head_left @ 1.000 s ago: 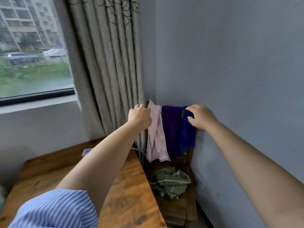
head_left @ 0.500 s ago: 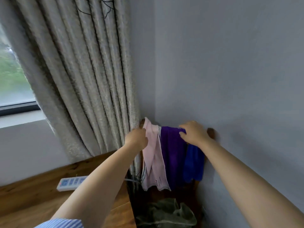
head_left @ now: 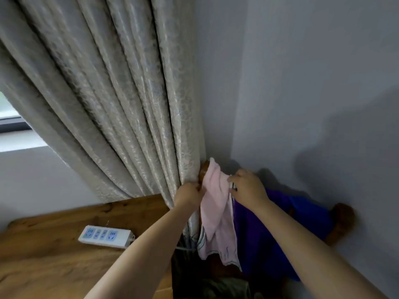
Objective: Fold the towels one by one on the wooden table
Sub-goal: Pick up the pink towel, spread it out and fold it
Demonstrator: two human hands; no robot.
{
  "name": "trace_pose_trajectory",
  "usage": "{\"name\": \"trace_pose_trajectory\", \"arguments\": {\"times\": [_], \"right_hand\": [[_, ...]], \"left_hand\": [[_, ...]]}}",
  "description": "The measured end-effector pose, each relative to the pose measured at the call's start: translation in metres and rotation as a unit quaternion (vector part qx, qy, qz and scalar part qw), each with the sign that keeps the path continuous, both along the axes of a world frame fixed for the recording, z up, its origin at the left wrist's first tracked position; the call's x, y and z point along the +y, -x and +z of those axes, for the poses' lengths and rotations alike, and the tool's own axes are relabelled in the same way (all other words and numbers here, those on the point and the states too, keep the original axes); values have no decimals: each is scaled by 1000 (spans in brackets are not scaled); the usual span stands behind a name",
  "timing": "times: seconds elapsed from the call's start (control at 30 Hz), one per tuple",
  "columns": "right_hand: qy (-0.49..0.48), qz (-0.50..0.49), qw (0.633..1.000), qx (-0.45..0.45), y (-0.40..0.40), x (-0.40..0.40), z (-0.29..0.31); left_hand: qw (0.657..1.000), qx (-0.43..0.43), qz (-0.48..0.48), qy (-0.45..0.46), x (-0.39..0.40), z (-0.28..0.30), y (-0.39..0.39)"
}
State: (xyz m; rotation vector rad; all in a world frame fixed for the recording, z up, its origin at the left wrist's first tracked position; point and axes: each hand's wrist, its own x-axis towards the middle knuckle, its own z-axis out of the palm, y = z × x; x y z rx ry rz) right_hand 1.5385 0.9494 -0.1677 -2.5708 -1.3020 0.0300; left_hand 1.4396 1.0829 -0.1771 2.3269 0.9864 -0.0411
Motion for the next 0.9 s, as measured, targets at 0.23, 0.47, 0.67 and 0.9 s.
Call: {"name": "trace_pose_trajectory", "arguments": {"times": [0.23, 0.47, 0.67, 0.9], "right_hand": [[-88, 22, 990, -108, -6, 4, -17], [-125, 12, 983, -133, 2, 4, -19], [-154, -45, 984, -71, -4, 5, 12], [-247, -32, 967, -42, 19, 19, 70]], "left_hand": [[986, -128, 37, 101, -1, -8, 4], [987, -153, 34, 44, -8, 0, 19], [982, -181, 49, -18, -7, 37, 27], [949, -295, 112, 5, -8, 93, 51]]}}
